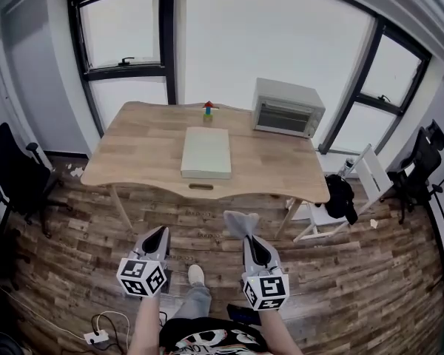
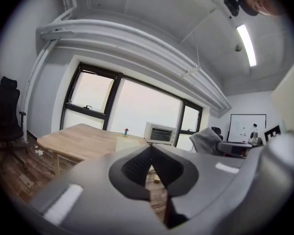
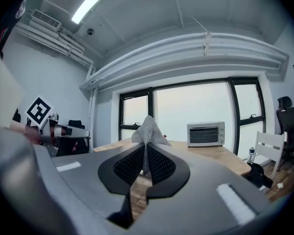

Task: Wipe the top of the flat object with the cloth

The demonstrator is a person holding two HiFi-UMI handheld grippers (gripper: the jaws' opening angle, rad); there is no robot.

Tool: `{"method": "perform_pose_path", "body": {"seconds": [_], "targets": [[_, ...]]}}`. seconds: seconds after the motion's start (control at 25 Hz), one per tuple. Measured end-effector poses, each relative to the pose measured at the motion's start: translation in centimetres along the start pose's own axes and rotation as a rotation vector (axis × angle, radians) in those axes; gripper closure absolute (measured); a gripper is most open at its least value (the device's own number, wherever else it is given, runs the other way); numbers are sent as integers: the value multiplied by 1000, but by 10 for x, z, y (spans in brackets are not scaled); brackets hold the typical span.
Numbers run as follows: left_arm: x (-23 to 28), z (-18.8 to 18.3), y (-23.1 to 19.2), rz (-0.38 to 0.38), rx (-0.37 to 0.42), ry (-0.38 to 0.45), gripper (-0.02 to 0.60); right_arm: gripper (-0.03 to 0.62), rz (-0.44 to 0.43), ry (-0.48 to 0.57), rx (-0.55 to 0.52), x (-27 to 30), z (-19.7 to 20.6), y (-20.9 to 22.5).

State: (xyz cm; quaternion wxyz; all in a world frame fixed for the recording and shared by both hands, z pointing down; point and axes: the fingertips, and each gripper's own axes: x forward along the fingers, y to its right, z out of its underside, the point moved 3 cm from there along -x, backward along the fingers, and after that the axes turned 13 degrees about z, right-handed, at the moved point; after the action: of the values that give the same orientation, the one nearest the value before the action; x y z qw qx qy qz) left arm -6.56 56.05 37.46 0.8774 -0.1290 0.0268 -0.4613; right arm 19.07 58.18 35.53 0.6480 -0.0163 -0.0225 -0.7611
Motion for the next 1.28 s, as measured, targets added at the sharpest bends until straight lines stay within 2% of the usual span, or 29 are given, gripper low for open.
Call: {"method": "perform_pose_path", "body": {"seconds": [0.2,0.36,0.48,0.76,1.0,1.28], "targets": [[59,3,-60,-15,7,-11,525,585,9,-16,7,89,15,6],[130,4,-125,-17,-29,-44,525,585,15,-82,-9,177,34,7],[194,-11,-172,10,-41,-79,525,585,29,-133,-27,250,38,9],[318,-35,-272,51,-63,-144,525,585,68,-169,-50,407,28,21],[378,-27,-324,75,-92,-200,525,585,117,-217,-63,476,36,30],[405,-32,-353,77,-108,-188,525,585,148,-226,-88,499,29,36]]}}
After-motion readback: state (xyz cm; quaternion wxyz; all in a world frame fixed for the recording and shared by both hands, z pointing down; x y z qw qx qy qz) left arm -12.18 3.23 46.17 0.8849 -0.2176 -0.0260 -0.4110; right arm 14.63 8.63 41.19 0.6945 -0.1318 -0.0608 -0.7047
